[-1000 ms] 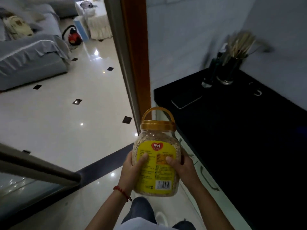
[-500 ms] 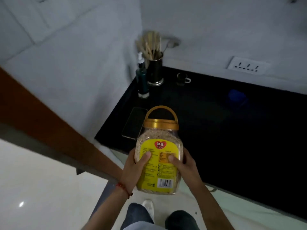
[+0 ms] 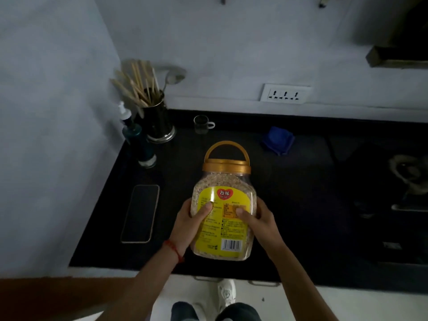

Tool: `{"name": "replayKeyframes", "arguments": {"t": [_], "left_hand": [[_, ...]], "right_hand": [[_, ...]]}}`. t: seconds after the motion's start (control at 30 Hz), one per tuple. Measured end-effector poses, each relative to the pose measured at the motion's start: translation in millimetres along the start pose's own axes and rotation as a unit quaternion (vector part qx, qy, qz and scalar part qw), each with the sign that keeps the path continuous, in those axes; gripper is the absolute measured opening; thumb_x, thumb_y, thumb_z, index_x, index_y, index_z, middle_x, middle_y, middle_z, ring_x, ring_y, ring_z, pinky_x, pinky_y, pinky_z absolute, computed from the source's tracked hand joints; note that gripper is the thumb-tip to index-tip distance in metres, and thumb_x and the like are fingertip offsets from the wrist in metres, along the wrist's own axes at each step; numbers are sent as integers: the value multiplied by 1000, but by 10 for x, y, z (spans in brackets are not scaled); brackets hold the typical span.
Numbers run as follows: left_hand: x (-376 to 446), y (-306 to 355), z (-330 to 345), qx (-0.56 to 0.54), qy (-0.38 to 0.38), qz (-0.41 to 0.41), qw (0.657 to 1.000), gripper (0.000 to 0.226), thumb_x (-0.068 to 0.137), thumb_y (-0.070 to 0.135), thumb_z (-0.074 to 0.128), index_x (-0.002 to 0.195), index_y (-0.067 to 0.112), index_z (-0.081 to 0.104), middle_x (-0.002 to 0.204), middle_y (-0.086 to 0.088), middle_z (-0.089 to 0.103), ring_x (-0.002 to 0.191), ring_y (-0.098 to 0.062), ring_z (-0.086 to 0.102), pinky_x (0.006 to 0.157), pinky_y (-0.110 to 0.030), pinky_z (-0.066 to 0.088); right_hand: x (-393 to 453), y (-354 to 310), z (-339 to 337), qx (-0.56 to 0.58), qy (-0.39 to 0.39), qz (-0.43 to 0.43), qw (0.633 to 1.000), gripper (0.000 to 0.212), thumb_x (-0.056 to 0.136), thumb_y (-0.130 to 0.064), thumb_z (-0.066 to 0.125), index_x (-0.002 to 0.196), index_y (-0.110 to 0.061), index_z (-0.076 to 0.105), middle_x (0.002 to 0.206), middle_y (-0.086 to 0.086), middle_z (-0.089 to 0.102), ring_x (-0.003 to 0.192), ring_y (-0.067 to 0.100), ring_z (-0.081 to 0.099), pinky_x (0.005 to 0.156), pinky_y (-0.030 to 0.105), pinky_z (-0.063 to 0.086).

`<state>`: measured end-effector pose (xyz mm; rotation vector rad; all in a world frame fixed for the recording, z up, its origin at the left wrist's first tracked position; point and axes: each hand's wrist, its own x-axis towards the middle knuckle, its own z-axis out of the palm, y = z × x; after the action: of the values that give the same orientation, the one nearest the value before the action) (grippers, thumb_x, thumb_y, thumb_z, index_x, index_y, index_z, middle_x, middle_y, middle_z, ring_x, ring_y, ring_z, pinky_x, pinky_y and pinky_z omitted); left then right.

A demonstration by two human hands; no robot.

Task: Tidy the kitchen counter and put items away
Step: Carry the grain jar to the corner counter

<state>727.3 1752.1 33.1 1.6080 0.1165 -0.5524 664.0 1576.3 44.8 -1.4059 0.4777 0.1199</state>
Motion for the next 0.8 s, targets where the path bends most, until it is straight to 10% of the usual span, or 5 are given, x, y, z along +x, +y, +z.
{"name": "replayKeyframes", "arguments": {"t": [0.3, 0.63, 0.8], "left_hand": [[861, 537, 208, 59, -70, 71, 993, 112, 29, 76, 70, 124, 24, 40, 101, 13, 62, 83, 11, 64, 63, -8, 51], [1608, 617, 243, 118, -144, 92, 978, 106, 42, 50, 82, 133, 34, 32, 124, 12, 53, 116, -2, 51, 89, -17, 49], [1829, 573, 316, 96, -126, 106, 982, 90, 52, 33, 79, 124, 55, 29, 132, 14, 45, 121, 2, 44, 89, -14, 46]], "right_hand": [[905, -594, -486, -54, -69, -69, 994, 73, 60, -20, 79, 125, -25, 45, 109, -1, 67, 99, 10, 67, 71, 22, 56], [1508, -560, -709, -127, -41, -111, 985, 97, 59, -4, 82, 137, -30, 31, 130, -5, 54, 122, 9, 52, 104, 43, 44], [1657, -455, -703, -143, -1, -127, 982, 101, 58, -35, 81, 141, -36, 23, 140, -8, 46, 132, 10, 42, 108, 41, 39]]}}
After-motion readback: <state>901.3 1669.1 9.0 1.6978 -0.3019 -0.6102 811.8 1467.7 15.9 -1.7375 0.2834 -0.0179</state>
